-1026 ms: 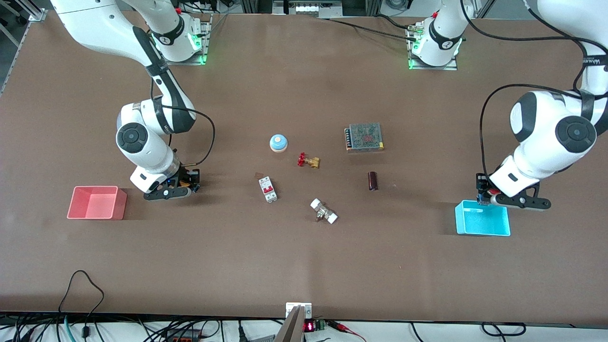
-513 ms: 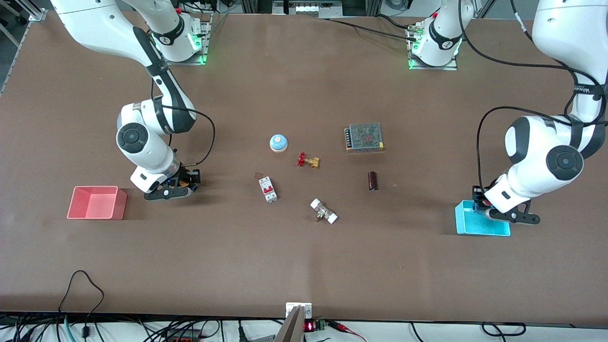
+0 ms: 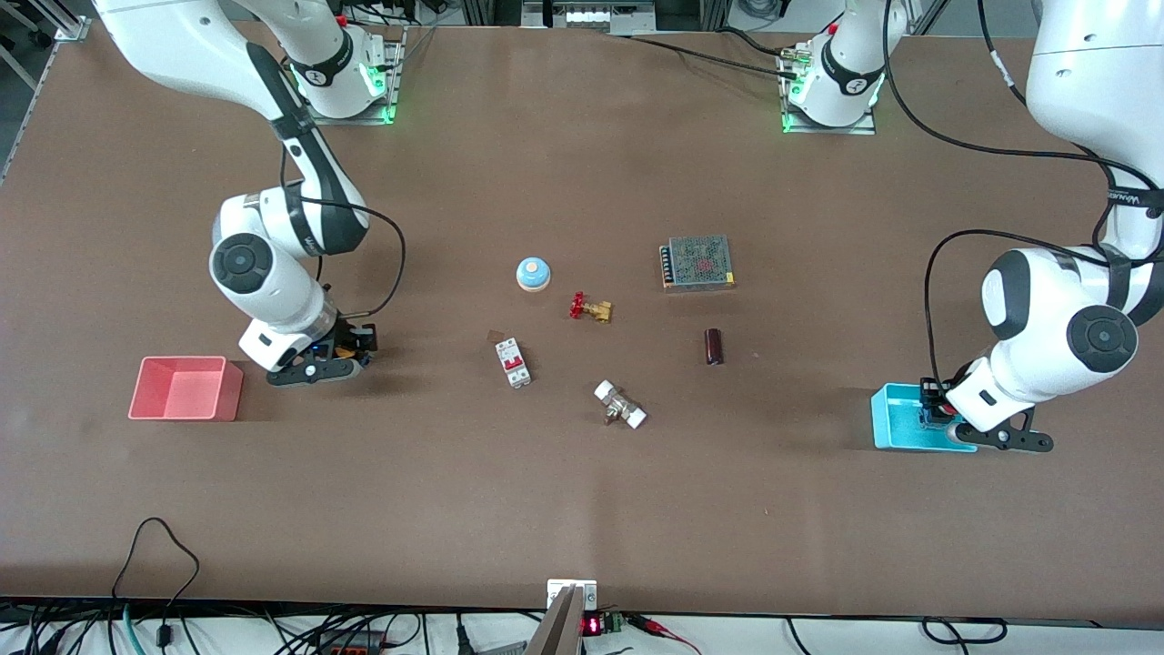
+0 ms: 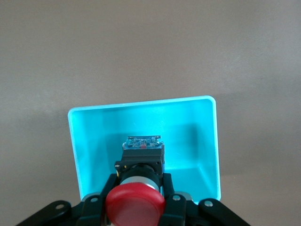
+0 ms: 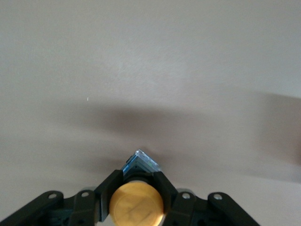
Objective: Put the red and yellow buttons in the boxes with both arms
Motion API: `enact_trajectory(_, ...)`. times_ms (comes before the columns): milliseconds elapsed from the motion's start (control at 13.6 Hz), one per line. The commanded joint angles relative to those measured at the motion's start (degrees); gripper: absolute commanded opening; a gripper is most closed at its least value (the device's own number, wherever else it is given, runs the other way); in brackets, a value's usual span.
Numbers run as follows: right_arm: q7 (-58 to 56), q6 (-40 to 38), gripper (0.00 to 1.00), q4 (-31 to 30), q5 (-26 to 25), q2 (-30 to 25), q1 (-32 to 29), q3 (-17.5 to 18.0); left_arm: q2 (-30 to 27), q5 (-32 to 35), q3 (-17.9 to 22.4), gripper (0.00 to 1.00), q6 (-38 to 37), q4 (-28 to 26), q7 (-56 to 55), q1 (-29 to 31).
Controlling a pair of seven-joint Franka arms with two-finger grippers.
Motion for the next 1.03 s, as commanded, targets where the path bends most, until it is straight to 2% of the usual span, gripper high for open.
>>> enact_trajectory(0, -5.6, -8.8, 0.32, 1.7, 0.9, -6.7, -3.7, 0.2, 2.6, 0.4, -0.5, 0.13, -0.6, 2.5, 1.3, 0.6)
enact_trajectory(293, -14.0, -13.3, 0.31, 4.2, 2.8, -11.5, -10.9, 0.0, 3.7, 0.4, -0.5, 0.15, -0.5, 2.4, 1.5, 0.7)
enact_trajectory(586, -25.0, -11.7, 0.31, 10.2, 3.5, -6.9, -12.7, -6.7, 4.8, 0.4, -0.5, 0.36, -0.4, 2.4, 0.8, 0.6)
enact_trajectory(733, -28.2, -7.9, 0.31, 12.4, 3.5, -3.5, -13.7, -8.3, 4.7, 0.4, -0.5, 0.63, -0.4, 2.4, 0.8, 0.7)
enact_trajectory(806, -29.6, -5.7, 0.31, 13.0, 3.6, -1.6, -14.7, -8.3, 4.5, 0.4, -0.5, 0.84, -0.4, 2.5, 0.9, 0.7)
enact_trajectory(880, -30.3, -3.6, 0.31, 13.2, 3.9, 0.0, -15.3, -8.3, 4.0, 0.4, -0.5, 1.00, -0.5, 2.5, 1.0, 0.7)
enact_trajectory(953, -30.4, -1.0, 0.31, 13.2, 4.0, 1.4, -15.5, -8.3, 3.5, 0.4, -0.5, 1.00, -0.5, 2.5, 1.1, 0.7)
